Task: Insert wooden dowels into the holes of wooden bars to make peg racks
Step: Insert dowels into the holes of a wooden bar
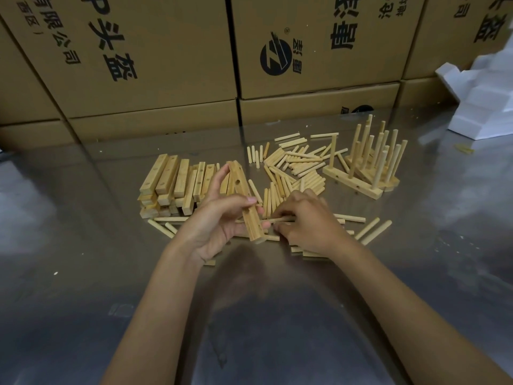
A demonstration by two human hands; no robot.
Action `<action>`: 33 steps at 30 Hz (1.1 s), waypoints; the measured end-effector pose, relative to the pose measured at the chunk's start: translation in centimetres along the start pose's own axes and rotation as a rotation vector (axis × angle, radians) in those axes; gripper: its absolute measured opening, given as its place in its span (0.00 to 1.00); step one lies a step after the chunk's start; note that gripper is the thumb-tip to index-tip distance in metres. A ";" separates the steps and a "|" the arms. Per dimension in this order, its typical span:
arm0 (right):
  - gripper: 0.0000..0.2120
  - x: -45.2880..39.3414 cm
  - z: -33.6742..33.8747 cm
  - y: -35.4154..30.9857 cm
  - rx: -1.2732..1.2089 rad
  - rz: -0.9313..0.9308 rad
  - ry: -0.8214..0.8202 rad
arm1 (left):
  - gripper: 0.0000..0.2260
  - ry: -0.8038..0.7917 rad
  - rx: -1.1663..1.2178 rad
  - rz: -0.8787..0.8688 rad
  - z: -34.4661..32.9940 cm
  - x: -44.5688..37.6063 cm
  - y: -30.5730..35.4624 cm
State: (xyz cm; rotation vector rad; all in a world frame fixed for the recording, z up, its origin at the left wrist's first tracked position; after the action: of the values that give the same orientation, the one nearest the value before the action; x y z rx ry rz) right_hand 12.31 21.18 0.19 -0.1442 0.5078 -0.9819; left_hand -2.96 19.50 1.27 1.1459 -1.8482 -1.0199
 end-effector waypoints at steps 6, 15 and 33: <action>0.08 -0.1 -0.6 0.0 -0.051 0.002 -0.005 | 0.19 0.041 0.073 0.036 0.3 0.2 -0.2; 0.07 1.1 6.2 -1.5 -0.712 -0.021 0.616 | 0.09 0.108 -0.047 0.095 0.5 -0.3 -0.8; 0.04 0.5 4.9 -4.4 -0.874 0.066 0.322 | 0.12 0.094 -0.376 0.058 -0.4 -0.4 -1.2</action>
State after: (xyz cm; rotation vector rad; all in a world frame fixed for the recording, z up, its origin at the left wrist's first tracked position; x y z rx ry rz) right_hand 11.52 17.75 5.75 -0.7520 1.2116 -0.6626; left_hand -2.05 19.46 0.34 0.8936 -1.5250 -1.1963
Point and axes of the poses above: each hand's wrist, its own x-axis away from the middle knuckle, its own z-axis out of the back of the hand, y = z × x, the point moved 8 cm from there along -x, towards the middle knuckle, and after that the axes turned 10 degrees about z, right-handed, at the moved point
